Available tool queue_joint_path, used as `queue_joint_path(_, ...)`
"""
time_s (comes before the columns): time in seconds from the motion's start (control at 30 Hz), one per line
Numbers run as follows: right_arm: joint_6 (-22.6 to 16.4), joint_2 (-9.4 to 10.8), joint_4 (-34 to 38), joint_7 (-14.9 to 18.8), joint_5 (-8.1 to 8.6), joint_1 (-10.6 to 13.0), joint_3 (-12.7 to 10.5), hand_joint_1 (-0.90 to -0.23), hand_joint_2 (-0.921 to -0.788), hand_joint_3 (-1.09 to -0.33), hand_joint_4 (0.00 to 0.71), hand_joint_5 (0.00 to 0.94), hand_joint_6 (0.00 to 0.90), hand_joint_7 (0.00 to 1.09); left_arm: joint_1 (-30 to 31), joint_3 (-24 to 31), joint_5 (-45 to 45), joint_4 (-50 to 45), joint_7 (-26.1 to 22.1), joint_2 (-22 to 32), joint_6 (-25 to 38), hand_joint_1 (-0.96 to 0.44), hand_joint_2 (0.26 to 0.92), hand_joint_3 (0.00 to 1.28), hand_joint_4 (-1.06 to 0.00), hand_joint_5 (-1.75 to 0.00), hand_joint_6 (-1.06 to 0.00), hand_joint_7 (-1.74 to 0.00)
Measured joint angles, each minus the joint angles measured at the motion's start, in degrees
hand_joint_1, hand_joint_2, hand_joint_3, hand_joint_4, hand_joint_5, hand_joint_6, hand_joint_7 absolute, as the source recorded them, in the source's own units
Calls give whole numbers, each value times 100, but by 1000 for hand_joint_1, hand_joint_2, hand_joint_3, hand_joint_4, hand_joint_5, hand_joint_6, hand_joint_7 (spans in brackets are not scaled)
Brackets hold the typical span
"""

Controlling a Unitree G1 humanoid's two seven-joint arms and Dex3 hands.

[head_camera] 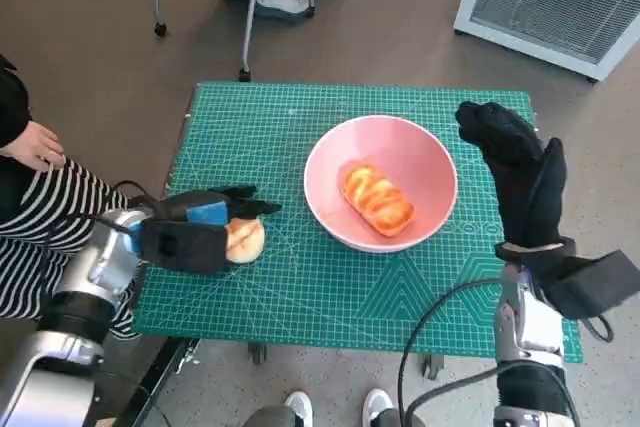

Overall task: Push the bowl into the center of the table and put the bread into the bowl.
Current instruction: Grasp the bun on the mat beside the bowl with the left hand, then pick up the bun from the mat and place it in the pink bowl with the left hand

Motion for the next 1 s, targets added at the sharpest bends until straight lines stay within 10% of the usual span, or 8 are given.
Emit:
queue_joint_path(0.1, -16, 1, 0, -4, -4, 1, 0, -741, -921, -808, 132, 4, 2, 494, 6, 5, 0, -15, 137, 4, -44, 2, 884, 44, -733, -782, -622, -973)
queue_joint_path(0.2, -23, 1, 0, -7, -6, 3, -2, -742, -921, -809, 132, 4, 0, 491, 36, 44, -1, -85, 331, 31, -143, 1, 905, 50, -737, -1002, -617, -1118)
queue_joint_path(1.0, -32, 36, 82, -12, -19, -16, -2, -739, -921, -811, 132, 2, 0, 471, 240, 1415, -1259, -2866, -29, 380, 258, 2, 902, 23, -816, -1031, -672, -1122)
